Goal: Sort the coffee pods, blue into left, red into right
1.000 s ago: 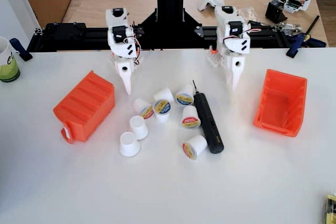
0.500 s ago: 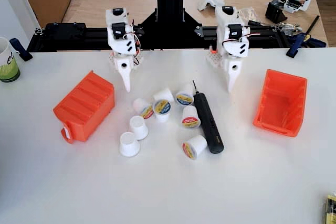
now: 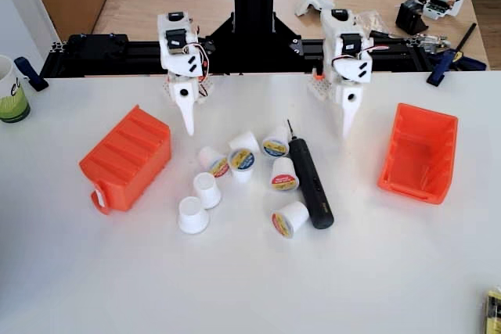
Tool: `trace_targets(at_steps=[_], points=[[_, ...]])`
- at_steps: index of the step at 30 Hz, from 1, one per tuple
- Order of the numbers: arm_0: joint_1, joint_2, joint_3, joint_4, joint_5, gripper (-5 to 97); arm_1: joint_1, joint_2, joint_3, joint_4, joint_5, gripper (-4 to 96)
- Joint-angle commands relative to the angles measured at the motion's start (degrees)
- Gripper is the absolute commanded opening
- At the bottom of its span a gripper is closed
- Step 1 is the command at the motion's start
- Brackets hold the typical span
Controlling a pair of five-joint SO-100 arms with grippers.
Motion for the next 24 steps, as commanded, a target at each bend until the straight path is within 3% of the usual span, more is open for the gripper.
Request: trace_targets(at_steps=[1, 7, 11, 14, 22, 24], points=[[0.09, 0.09, -5.54, -0.44, -9.14, -5, 0.35, 2.37, -3.34, 0.97, 0.79, -3.0], [-1.41, -15.38, -28.04, 10.63, -12.13, -2, 0.44, 1.85, -6.15, 1.93, 0.26, -2.9], [-1.49, -27.42, -40.96, 15.12, -11.78, 25, 1.49, 1.76, -6.33, 0.97, -1.23, -2.8], [-1.14, -29.62, -41.66, 14.06, -10.2, 29, 3.08, 1.67, -6.42, 0.35, -3.25, -1.8], [-1.58, -29.62, -41.66, 14.5, -10.2, 29, 3.96, 1.67, -9.58, 2.9, -6.42, 7.5], [-1.49, -29.53, -41.4, 14.85, -10.2, 18, 3.96, 1.67, -10.28, 4.22, -6.94, 2.0]])
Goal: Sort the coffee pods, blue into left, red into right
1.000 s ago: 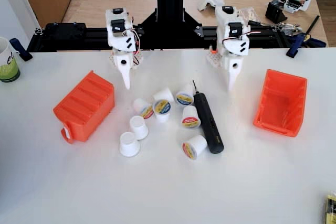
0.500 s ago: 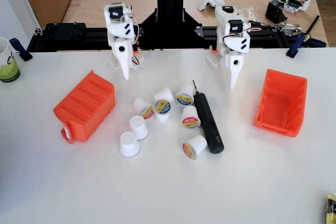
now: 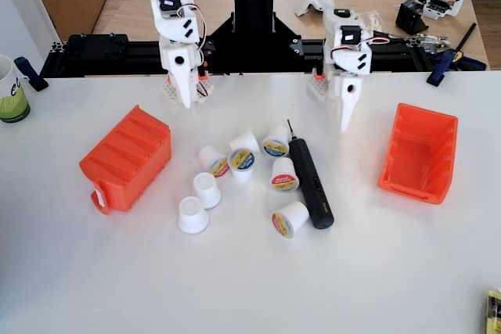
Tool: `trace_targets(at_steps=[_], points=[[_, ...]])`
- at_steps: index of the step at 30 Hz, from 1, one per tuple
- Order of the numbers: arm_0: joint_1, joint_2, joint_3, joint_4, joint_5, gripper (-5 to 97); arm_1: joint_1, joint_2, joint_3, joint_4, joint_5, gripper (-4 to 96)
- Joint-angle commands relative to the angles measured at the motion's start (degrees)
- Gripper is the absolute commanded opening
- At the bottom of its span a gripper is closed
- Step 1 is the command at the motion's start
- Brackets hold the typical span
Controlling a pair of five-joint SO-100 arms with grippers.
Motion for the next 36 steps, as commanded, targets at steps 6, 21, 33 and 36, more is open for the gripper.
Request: trace_targets(at_steps=[6, 21, 33, 36], points=[[-0.18, 5.36, 6.33, -3.6, -4.92, -5, 0.62, 2.37, -2.29, 2.46, -1.32, -2.8], [-1.05, 19.6, 26.54, -22.94, 5.89, -5, -3.16, 2.37, 4.66, -19.95, -3.6, -2.8], [-1.23, 29.71, 49.75, -44.56, 8.0, -5, -3.16, 2.37, 7.91, -26.19, -3.69, -2.8], [-0.79, 29.71, 49.75, -45.09, 8.0, -5, -3.34, 2.37, 11.07, -29.97, -3.43, -2.8]])
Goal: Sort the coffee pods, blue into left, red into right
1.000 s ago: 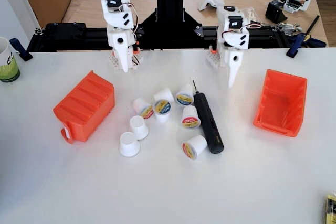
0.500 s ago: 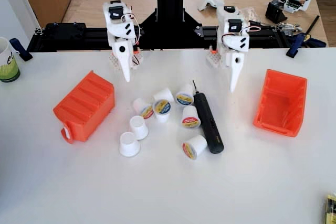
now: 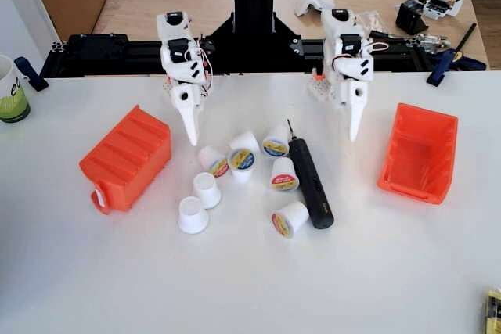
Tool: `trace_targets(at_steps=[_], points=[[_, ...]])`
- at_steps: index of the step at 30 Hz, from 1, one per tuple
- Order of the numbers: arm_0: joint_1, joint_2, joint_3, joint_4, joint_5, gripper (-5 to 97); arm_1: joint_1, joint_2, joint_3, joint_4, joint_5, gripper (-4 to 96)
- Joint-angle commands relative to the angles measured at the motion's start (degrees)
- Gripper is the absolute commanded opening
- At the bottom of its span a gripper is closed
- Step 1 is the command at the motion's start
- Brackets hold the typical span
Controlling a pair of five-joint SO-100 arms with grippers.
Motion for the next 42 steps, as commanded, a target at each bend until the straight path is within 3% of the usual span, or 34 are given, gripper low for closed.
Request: trace_targets(at_steps=[1, 5, 12, 15, 18, 22, 24, 30, 33, 37, 42], points=[[0.35, 0.44, 1.85, -1.23, 0.35, -5, -0.44, 2.37, 1.85, -3.16, 0.44, -2.8], [3.52, 0.44, 1.76, -0.18, -5.71, -5, 0.0, 2.37, 1.85, -0.26, 1.41, -2.8], [4.57, 0.18, -0.35, 4.39, -11.6, -5, 0.09, 2.37, 1.85, 1.05, 3.25, -2.8], [4.04, -10.55, -16.61, 17.4, -16.17, -4, 0.09, 2.37, 1.85, 0.62, 3.43, -2.8], [1.85, -28.12, -43.07, 34.63, -16.7, -3, 0.09, 2.37, 1.85, 0.53, 3.52, -2.8], [2.11, -46.05, -67.85, 48.34, -18.37, 21, 0.26, 2.37, 1.85, 0.44, 3.78, -2.8], [3.08, -48.43, -69.61, 48.08, -18.81, 29, 0.53, 2.37, 1.85, 0.26, 3.52, -2.8], [10.11, -50.45, -69.61, 43.07, -25.49, 31, 1.23, 2.37, 1.85, -0.62, 2.55, -2.8], [14.68, -50.45, -69.61, 39.81, -30.94, 31, 1.41, 2.37, 1.85, -1.14, 2.64, -2.8], [22.59, -50.54, -70.05, 37.0, -43.24, 32, 3.34, 2.02, 1.85, -1.76, 0.26, -2.8], [28.3, -50.45, -71.81, 37.53, -46.23, 33, 5.89, 1.76, 1.85, -2.46, -2.46, -2.8]])
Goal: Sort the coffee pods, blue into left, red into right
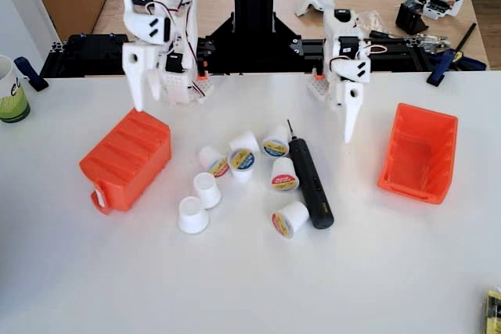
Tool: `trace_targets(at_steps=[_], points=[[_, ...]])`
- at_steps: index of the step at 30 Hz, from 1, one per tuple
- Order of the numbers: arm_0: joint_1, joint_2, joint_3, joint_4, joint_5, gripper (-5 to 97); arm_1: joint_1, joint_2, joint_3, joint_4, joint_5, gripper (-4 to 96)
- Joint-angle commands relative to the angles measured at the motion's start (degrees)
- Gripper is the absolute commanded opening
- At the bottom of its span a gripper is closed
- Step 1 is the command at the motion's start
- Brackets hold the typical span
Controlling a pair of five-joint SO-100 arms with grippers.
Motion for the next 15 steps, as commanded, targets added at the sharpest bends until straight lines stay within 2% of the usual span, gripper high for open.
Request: trace_targets(at_steps=[1, 4, 13, 15], points=[[5.8, -0.18, -2.81, -0.97, -40.52, 33, 1.41, 1.76, 1.14, -0.88, -1.23, -2.8], [11.51, -1.67, -2.81, -4.39, -43.68, 33, 1.41, 1.67, 1.14, -0.7, -1.41, -2.8], [20.3, -10.99, -2.64, -18.98, -45.44, 33, 1.76, 1.67, 1.14, -0.97, -0.88, -2.8], [21.45, -13.8, -2.64, -22.94, -45.53, 34, 3.34, 1.67, 1.14, -2.11, -2.81, -2.8]])
